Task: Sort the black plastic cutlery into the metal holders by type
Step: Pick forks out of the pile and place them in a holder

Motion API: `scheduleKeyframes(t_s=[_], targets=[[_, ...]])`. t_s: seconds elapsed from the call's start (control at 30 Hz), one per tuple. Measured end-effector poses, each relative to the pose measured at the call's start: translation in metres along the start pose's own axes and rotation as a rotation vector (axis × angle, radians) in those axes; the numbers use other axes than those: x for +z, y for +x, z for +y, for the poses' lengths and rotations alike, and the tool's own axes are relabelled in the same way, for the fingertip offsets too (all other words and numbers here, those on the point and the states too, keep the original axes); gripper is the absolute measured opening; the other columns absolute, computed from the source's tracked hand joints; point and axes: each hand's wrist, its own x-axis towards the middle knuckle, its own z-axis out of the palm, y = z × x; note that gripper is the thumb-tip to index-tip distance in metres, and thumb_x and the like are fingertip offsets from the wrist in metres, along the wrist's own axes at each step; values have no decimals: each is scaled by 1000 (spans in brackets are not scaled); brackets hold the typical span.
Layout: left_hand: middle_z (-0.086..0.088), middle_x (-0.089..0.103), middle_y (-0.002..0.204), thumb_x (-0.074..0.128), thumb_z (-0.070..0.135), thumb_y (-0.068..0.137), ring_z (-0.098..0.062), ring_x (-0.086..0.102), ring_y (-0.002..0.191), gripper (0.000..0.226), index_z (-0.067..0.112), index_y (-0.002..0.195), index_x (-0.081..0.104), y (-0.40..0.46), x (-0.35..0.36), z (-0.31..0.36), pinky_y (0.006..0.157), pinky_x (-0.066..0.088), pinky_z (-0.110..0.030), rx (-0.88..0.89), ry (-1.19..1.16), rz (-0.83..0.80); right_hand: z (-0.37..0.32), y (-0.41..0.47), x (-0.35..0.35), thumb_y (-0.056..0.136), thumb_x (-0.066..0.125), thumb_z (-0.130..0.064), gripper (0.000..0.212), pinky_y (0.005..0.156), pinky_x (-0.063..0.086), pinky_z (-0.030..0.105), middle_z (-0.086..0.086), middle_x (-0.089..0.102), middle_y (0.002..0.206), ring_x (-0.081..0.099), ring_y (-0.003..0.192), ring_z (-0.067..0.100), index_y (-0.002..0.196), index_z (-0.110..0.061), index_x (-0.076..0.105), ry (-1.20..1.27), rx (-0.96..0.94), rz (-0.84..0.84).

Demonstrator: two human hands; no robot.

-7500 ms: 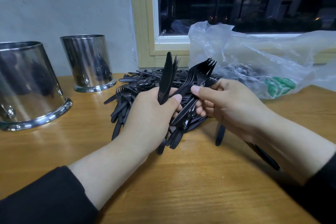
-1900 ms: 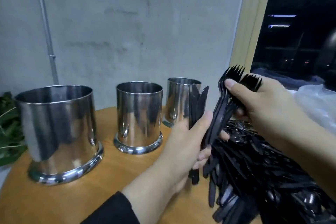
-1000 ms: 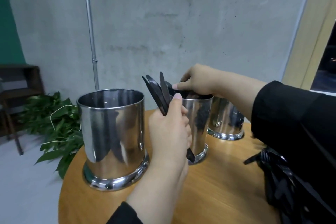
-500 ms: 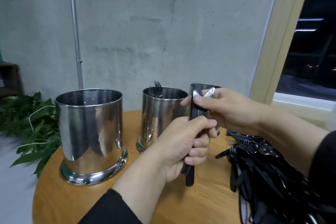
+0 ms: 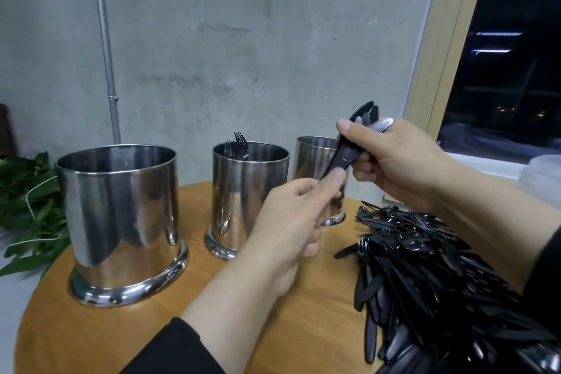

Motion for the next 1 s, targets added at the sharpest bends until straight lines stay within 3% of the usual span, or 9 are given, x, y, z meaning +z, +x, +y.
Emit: scheduleKeyframes(t_s=[0.07,0.23,0.33,0.4,0.5,0.67,0.8,0.93,1.0], targets=[[2,43,59,60,62,94,-9,26,44,56,7,94,71,3,13,0,44,17,-26,-13,-84,88,1,0,-2,96,66,-28,36,52,26,27,5,31,61,27,57,16,66,-14,52,-25,-21,-14],[-4,55,60,48,51,105,-12,39,40,52,4,96,70,42,38,-2,39,31,-22,-7,-99,220,-4,12,-22,94,70,-30,31,52,33,25,9,38,66,33,58,16,78,-8,57,-134,-62,138],[-8,69,78,43,49,107,-14,58,53,42,15,103,68,67,45,-11,55,55,-34,89,-35,245,-9,28,-41,91,72,-37,43,54,37,30,8,48,65,41,57,17,88,5,66,-247,-116,344],[-4,70,90,44,42,108,-8,63,63,30,21,105,65,78,46,-26,63,59,-31,159,49,265,-10,44,-51,92,71,-41,46,59,38,34,8,48,67,42,60,21,91,5,65,-291,-149,457],[6,68,87,48,35,107,-5,64,70,18,27,106,63,88,36,-58,70,61,-35,257,230,277,-6,75,-57,92,69,-44,35,63,37,37,11,46,73,41,65,23,91,-10,60,-349,-166,533],[8,69,89,48,32,106,-2,64,86,16,30,107,64,92,29,-78,69,54,-17,292,311,256,17,127,-60,94,67,-44,40,56,32,30,4,43,68,37,55,18,76,-14,46,-435,-71,578],[14,68,97,50,31,106,6,60,93,11,35,106,60,91,28,-79,70,42,-2,299,380,218,50,154,-61,89,72,-46,40,59,31,33,9,47,76,41,65,22,84,-11,53,-509,42,547],[14,69,100,51,30,105,6,61,94,11,35,107,61,91,26,-79,74,43,-3,292,369,221,68,155,-55,85,77,-47,46,52,31,29,3,47,69,41,58,20,78,-10,52,-622,199,444],[13,69,100,51,29,105,4,61,94,12,36,105,61,91,26,-79,73,43,-4,292,375,227,70,152,-55,83,77,-52,51,52,33,29,4,52,74,45,61,18,91,-3,65,-682,236,397]])
